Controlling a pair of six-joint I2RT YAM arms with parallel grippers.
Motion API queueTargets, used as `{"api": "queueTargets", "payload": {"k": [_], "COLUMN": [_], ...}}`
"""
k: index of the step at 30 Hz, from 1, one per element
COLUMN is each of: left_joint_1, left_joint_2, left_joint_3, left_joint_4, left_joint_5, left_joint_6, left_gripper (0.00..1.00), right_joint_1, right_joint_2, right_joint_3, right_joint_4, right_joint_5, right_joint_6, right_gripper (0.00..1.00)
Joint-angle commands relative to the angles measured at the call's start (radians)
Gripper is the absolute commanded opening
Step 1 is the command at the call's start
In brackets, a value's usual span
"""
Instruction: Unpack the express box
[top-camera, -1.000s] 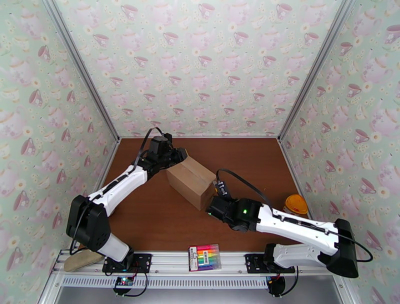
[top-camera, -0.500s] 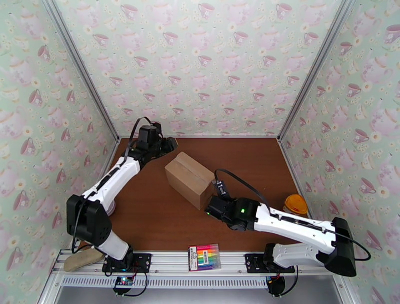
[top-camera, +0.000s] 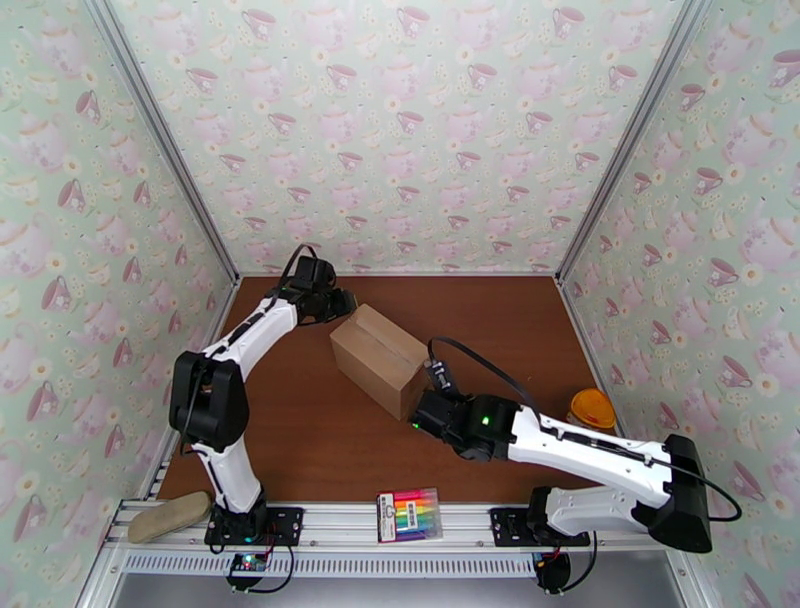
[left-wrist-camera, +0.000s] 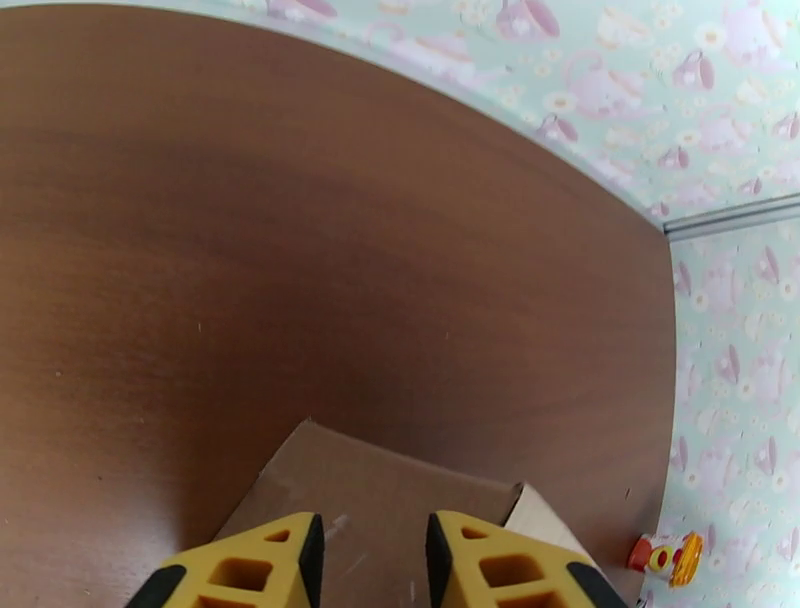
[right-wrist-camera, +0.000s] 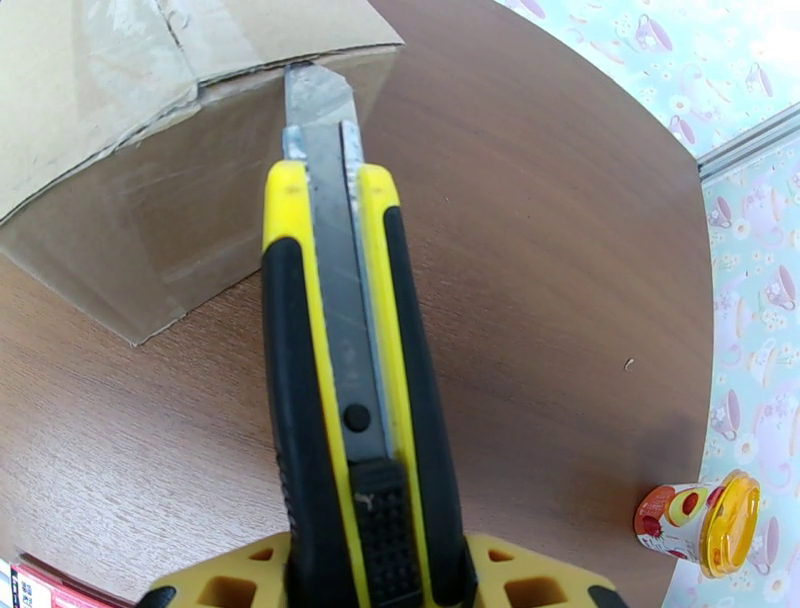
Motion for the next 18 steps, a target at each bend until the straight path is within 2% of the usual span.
{"api": "queueTargets", "payload": {"k": [1, 18], "left_joint_1": [-0.015, -0.064], "left_joint_2": [0.003, 0.022], "left_joint_3": [0.013, -0.028], "left_joint_4": [0.027, 0.100], "left_joint_5": [0.066, 0.140], "left_joint_6": [0.024, 0.021], "left_gripper": [0.36, 0.35], "right_joint_1": [0.006, 0.006], "right_joint_2": [0.008, 0.027], "right_joint_3": [0.035, 0.035], "right_joint_4": [0.009, 0.056], "right_joint_5": [0.036, 0.053], "right_joint_6": [-0.019, -0.044], "right_gripper": [0.00, 0.00]}}
